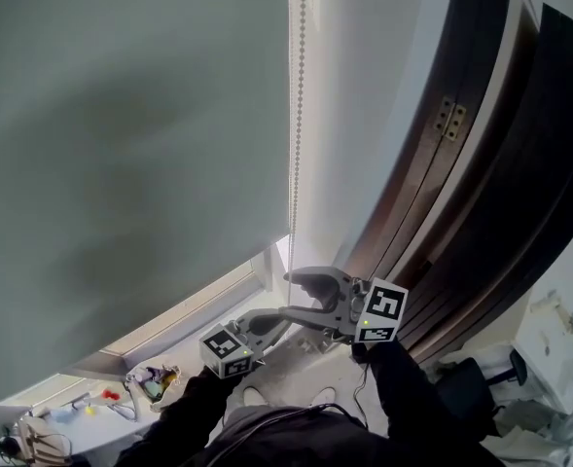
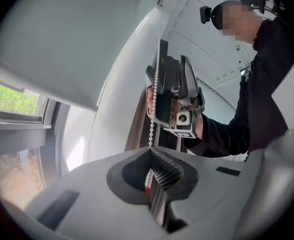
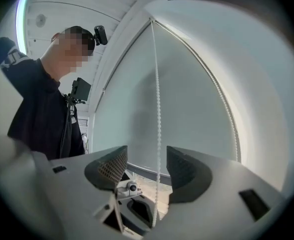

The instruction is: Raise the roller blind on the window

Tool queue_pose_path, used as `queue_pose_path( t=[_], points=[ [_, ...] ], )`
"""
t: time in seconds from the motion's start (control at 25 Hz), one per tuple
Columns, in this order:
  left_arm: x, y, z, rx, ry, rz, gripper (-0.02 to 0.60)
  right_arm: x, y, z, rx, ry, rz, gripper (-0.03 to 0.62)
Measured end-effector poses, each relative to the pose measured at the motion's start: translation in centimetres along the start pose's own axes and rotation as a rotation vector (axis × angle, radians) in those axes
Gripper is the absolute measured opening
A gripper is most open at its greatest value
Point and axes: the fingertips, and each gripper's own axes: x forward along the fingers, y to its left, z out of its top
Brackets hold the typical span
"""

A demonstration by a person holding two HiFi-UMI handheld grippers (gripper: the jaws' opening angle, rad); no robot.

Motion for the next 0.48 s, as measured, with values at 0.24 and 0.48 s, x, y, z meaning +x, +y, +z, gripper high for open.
queue_pose_path(
  t=[0.24, 0.48],
  points=[
    [-0.3, 0.3, -2.1, -0.006, 0.027, 0.024, 0.008, 0.7, 0.1, 3.1, -0.015, -0.023, 0.024, 0.185],
    [-0.6, 0.0, -3.0, -0.006, 0.022, 0.024, 0.006, 0.8, -0.6, 3.8, -0.041, 0.014, 0.001, 0.069]
  ],
)
